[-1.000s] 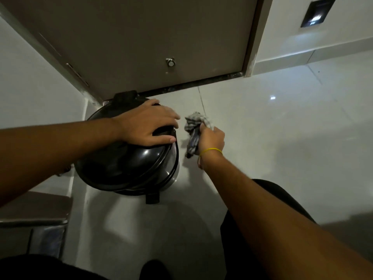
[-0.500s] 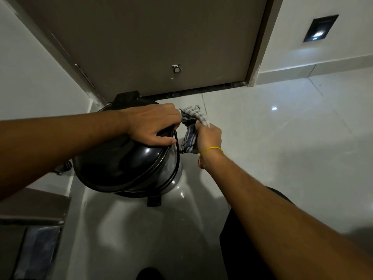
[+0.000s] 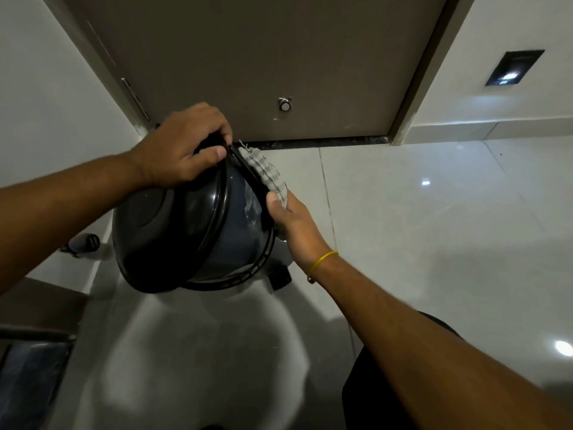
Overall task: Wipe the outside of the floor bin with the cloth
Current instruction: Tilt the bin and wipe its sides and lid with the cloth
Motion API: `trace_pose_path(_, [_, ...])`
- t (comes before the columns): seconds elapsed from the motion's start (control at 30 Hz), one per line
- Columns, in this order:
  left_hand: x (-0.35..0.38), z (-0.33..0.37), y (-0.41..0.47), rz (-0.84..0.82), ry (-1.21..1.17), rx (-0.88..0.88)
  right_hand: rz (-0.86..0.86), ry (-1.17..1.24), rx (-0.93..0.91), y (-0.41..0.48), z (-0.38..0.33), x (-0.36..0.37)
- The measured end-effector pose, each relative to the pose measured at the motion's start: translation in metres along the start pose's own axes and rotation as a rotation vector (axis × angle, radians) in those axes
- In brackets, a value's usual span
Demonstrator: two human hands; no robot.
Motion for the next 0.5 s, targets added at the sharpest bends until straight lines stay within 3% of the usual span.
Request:
trace_pose_path(0.33, [0.003,-0.008,-0.007,0.127,-0.042,-0.096,0.106,-0.179,0.188,0.018,0.048,-0.012])
trace_pose_path(0.4, [0.005,-0.009,-0.003,0.146,-0.049,-0.114,0.09,-0.191,0.158,0.019,0.038,-0.006])
trace_pose_path(0.5, [0.007,-0.019,0.003,0.187,-0.06,-0.145,-0.005,-0.022,0.072,0.019,0.012,0.008])
Point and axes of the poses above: each hand's wrist, its own y-axis towards the middle knuckle, its own x-axis out of the palm, z = x × y, the point moved 1 cm from there along y, towards the middle knuckle, and after that the axes turned 15 degrees about -x, right-handed, at the moved point
